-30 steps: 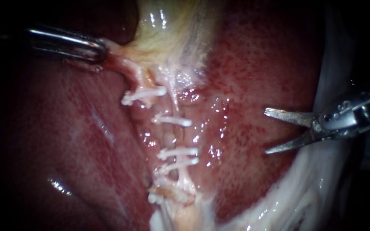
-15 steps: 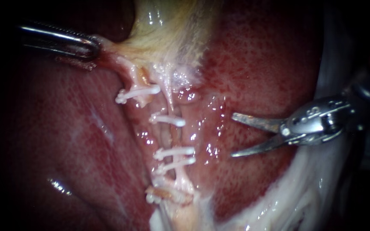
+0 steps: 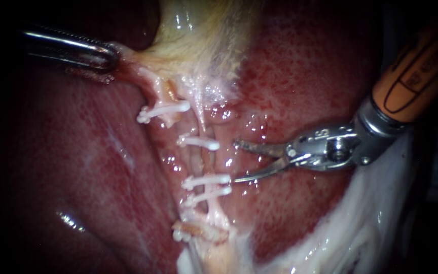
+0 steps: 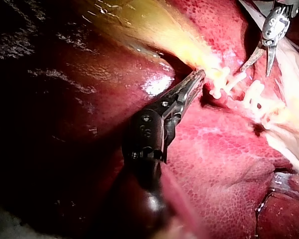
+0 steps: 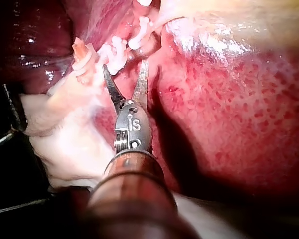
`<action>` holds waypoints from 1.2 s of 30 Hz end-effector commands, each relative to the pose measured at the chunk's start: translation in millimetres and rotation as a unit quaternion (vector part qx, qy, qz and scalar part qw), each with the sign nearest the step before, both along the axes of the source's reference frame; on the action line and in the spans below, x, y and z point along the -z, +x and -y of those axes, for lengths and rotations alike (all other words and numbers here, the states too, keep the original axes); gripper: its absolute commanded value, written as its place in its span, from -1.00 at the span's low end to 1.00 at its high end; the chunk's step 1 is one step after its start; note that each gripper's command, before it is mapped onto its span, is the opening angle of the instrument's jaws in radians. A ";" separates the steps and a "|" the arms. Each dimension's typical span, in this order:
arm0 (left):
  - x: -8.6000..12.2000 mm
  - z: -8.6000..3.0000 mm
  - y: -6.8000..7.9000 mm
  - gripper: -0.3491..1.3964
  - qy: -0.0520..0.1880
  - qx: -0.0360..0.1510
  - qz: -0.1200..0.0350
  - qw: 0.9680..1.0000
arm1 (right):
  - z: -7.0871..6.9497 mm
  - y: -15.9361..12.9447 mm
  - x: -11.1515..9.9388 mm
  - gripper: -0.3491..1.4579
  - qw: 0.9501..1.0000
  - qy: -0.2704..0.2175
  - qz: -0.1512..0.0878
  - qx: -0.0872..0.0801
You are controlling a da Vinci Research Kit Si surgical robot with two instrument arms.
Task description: Go to the cutting position right tube
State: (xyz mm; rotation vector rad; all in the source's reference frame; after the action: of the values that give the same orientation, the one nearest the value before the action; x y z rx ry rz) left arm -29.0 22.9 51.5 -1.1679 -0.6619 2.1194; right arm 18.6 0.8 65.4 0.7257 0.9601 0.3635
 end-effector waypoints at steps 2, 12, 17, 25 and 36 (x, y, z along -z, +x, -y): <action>0.0 0.0 0.0 -1.00 0.000 0.000 0.000 1.000 | 0.1 0.7 -0.2 0.94 1.000 0.011 -0.011 0.004; 0.0 0.0 0.0 -1.00 0.000 0.000 0.000 1.000 | -0.2 3.2 -0.6 0.90 0.998 0.047 -0.050 0.012; 0.0 0.0 0.0 -1.00 0.000 0.000 0.000 1.000 | -0.1 3.7 -0.6 0.90 0.996 0.058 -0.072 0.017; 0.0 0.0 -0.1 -1.00 0.000 0.000 0.000 1.000 | -0.3 4.7 -0.9 0.83 0.991 0.074 -0.103 0.035; 0.0 0.0 -0.1 -1.00 0.000 0.000 0.000 1.000 | 0.2 6.6 -2.5 0.81 0.990 0.085 -0.105 0.042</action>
State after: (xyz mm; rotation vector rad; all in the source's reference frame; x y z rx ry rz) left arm -29.1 23.0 51.5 -1.1676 -0.6617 2.1193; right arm 25.4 0.7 67.8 0.9798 1.1111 0.2969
